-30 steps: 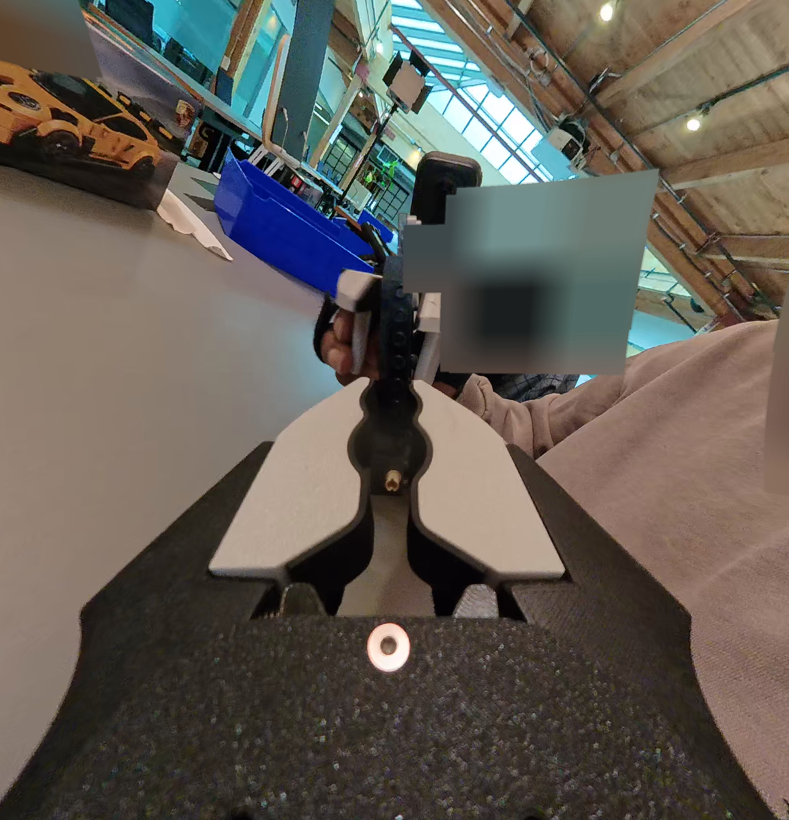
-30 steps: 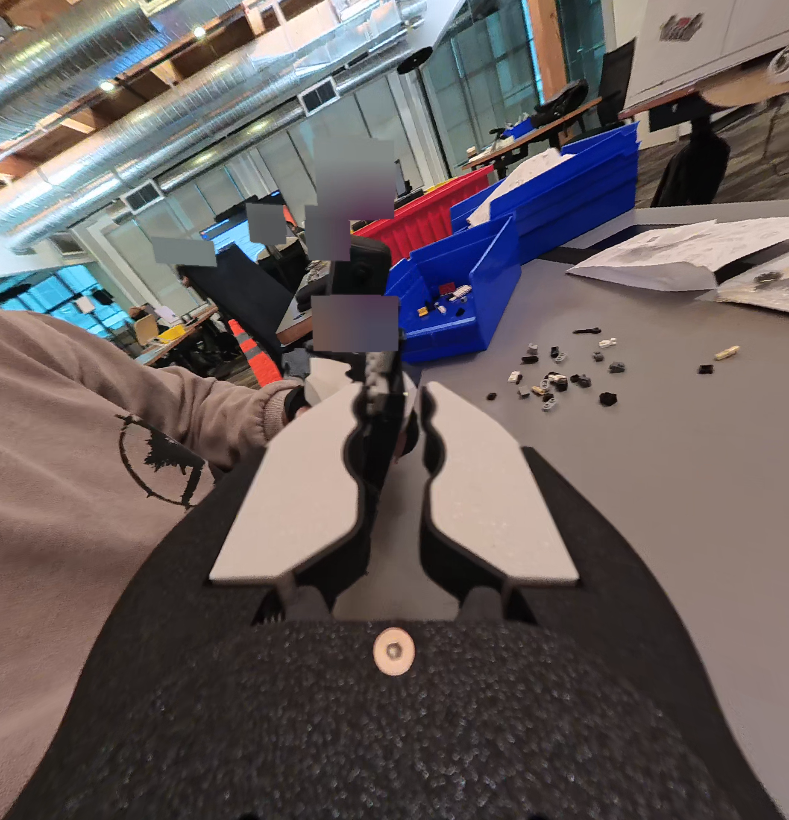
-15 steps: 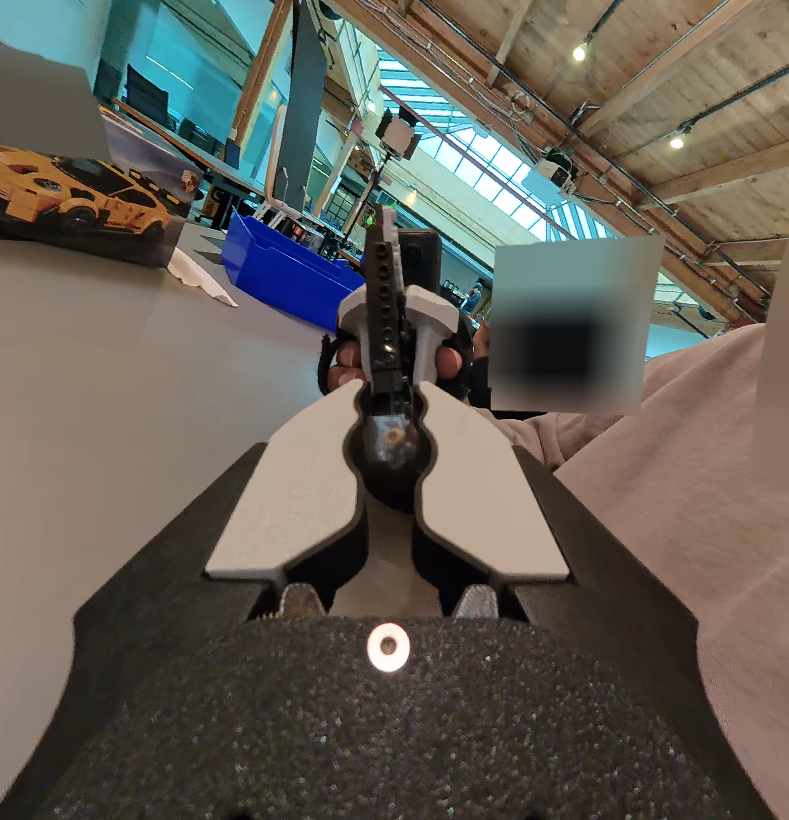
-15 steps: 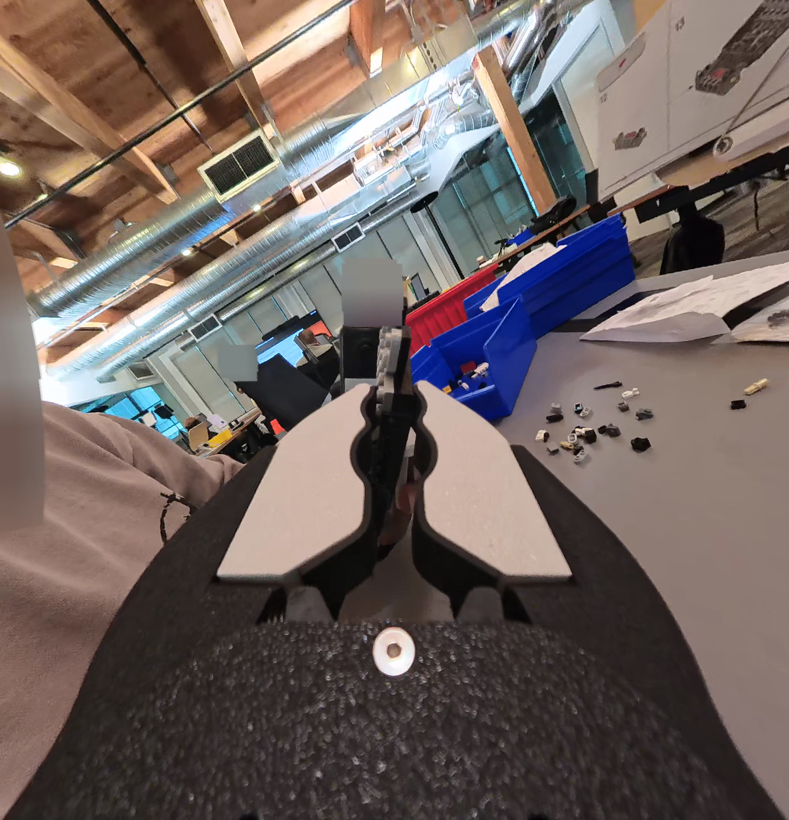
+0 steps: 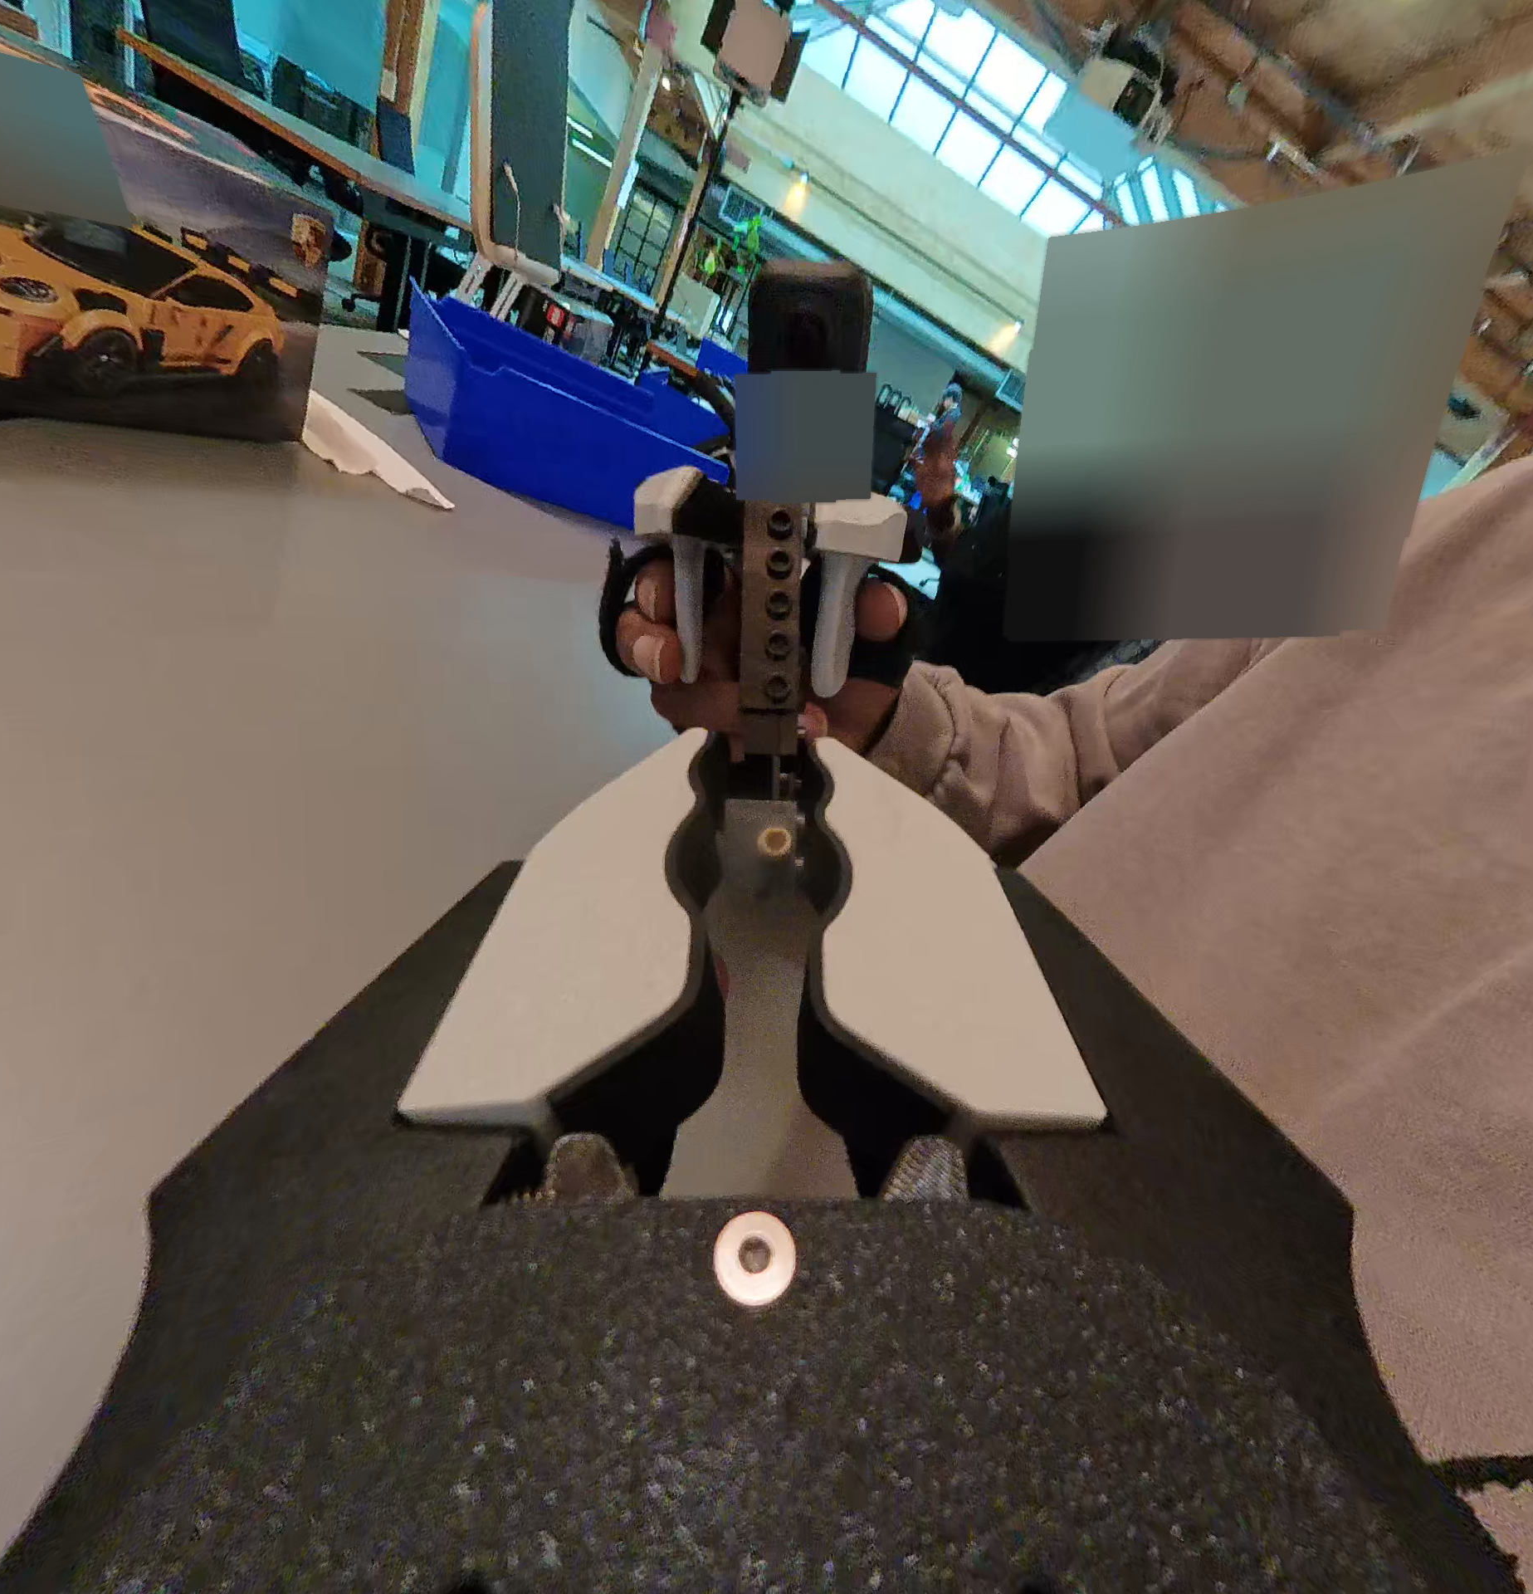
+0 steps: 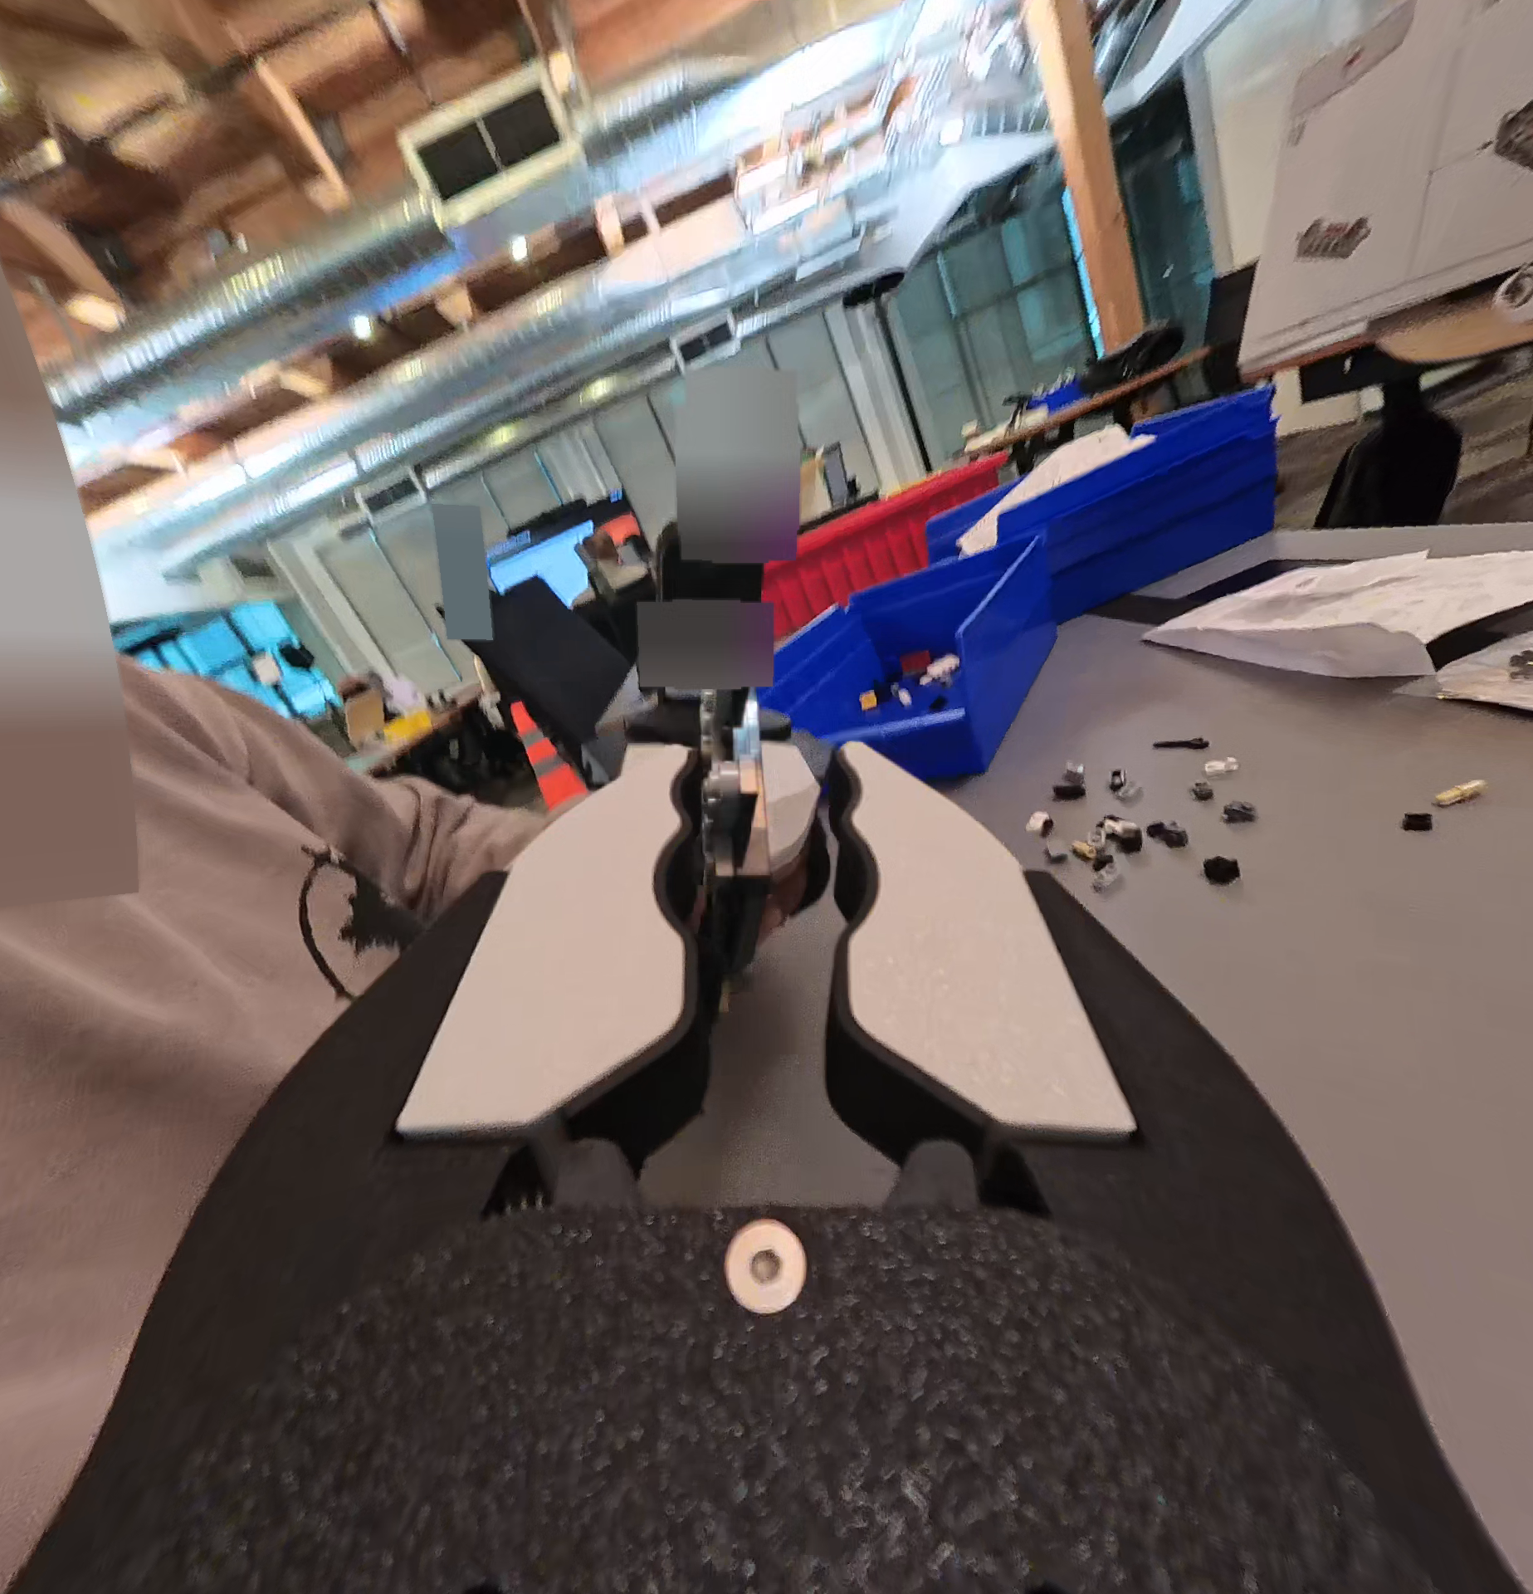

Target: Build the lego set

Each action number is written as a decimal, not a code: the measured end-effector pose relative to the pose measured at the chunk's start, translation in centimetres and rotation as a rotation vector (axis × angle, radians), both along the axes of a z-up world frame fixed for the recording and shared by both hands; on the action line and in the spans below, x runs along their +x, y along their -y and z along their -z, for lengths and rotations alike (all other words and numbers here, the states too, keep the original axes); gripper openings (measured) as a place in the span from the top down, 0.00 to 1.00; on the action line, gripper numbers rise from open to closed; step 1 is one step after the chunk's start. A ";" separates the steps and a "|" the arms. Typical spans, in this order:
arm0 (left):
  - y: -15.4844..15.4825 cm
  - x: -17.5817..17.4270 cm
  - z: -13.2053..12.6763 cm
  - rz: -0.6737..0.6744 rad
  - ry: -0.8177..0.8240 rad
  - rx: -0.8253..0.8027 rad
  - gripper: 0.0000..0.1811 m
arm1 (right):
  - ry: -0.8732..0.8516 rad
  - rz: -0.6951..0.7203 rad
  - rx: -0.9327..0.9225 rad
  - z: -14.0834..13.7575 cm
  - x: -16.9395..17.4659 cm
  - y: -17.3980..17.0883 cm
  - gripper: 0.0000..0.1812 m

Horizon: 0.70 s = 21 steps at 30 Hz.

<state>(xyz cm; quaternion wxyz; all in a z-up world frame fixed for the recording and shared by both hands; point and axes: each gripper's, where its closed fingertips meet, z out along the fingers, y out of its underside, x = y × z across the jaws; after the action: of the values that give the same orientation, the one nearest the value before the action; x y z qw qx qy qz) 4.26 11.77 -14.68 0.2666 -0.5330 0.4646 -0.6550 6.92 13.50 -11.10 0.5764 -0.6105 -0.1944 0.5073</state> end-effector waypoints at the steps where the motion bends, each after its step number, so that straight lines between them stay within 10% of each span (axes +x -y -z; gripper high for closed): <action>1: 0.1 0.0 0.2 0.008 -0.015 0.015 0.91 | 0.044 -0.017 0.002 0.3 -0.1 0.2 0.85; 8: -0.2 0.2 0.8 -0.009 -0.039 -0.003 0.91 | 0.105 -0.033 -0.028 1.6 -0.6 0.4 0.93; 21: -2.0 0.6 1.2 -0.040 0.005 -0.322 0.93 | -0.361 0.115 -0.249 1.9 2.4 -2.4 0.93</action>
<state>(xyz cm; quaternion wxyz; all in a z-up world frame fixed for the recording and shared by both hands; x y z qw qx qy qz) 4.84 13.73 -15.90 0.1919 -0.5763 0.3420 -0.7170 9.33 15.93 -12.95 0.5499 -0.5863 0.0109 0.5948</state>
